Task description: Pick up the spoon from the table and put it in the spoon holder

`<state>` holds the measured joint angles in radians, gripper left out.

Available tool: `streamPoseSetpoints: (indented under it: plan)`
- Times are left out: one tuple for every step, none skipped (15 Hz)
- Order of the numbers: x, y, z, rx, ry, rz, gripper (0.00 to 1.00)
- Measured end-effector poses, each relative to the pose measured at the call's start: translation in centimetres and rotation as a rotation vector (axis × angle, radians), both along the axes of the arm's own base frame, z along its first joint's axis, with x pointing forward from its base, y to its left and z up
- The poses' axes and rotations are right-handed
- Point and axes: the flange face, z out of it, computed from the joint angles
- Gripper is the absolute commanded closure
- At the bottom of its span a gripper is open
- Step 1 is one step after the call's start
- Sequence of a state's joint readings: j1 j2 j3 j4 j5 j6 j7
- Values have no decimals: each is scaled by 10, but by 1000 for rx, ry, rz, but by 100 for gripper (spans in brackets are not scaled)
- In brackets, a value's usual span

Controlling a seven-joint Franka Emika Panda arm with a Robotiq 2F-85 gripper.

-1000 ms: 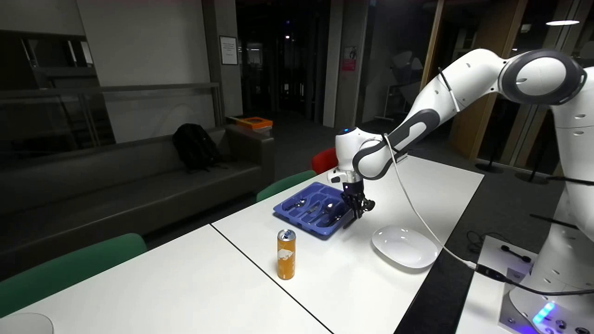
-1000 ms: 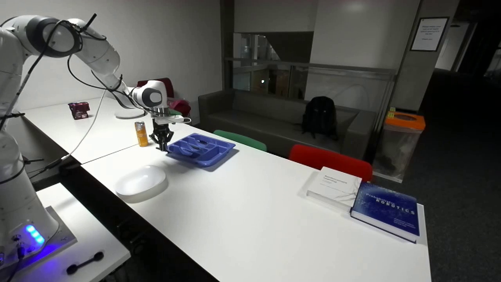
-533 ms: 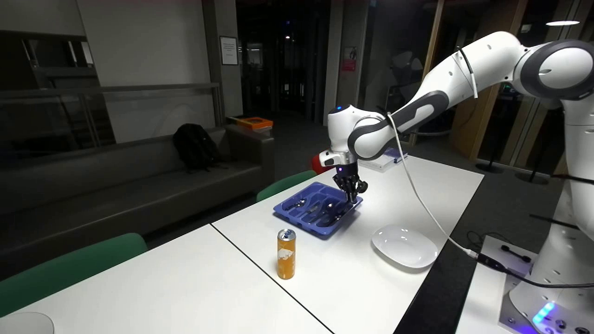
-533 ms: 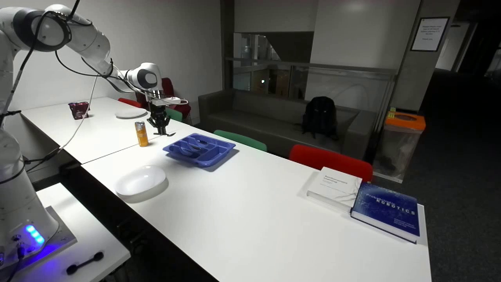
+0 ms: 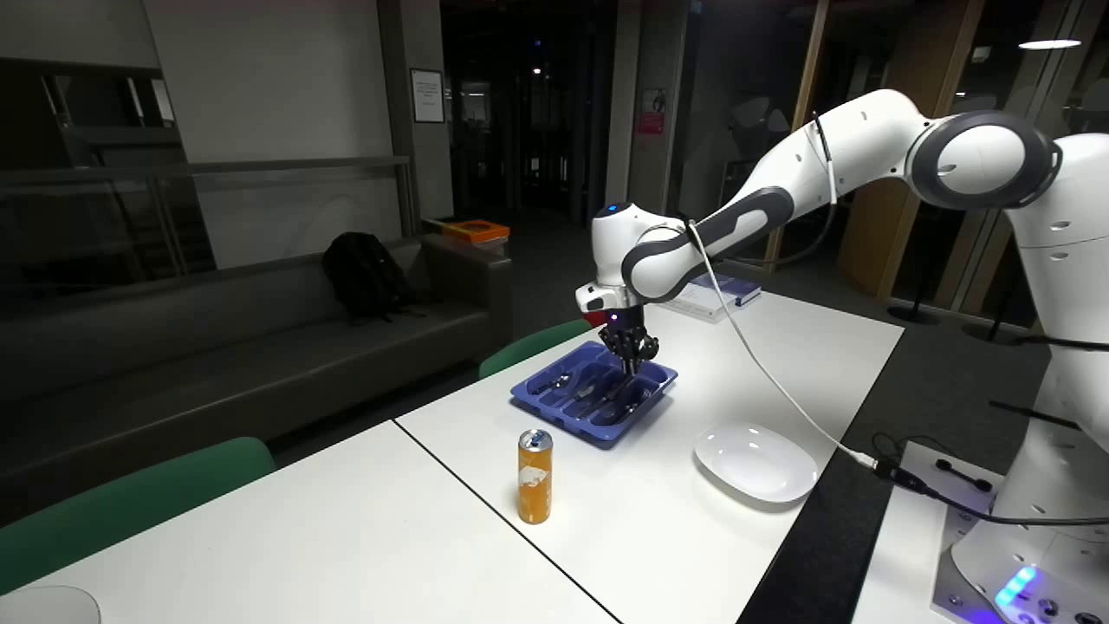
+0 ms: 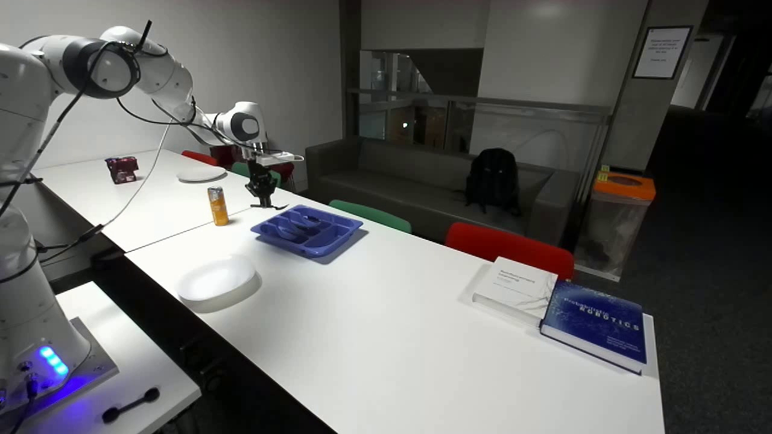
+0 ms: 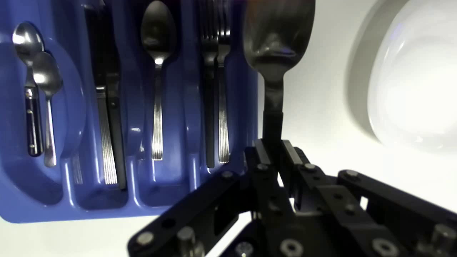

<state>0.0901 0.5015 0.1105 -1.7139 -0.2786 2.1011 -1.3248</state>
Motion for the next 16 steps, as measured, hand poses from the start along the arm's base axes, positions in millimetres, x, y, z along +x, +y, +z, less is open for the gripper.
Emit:
streamPoseSetpoints:
  plan:
    - [7, -1, -1, 6, -4, 8, 97]
    - [13, -1, 0, 12, -10, 18, 97]
    - [20, -2, 1, 19, -17, 27, 97]
    - [26, -3, 4, 27, -26, 37, 97]
    - [33, -4, 7, 37, -34, 46, 97]
    - [39, -4, 11, 47, -43, 54, 87]
    - [44, -5, 14, 59, -48, 58, 87]
    - [48, -6, 16, 66, -49, 58, 87]
    - [50, -6, 17, 70, -51, 57, 87]
    - [51, -6, 17, 72, -52, 57, 87]
    - [52, -6, 16, 72, -51, 57, 87]
    - [52, -6, 16, 72, -51, 57, 87]
    - [52, -5, 16, 72, -51, 57, 97]
    - [52, -5, 16, 73, -51, 57, 97]
    - [52, -5, 16, 72, -50, 57, 97]
    - [52, -5, 14, 72, -52, 51, 97]
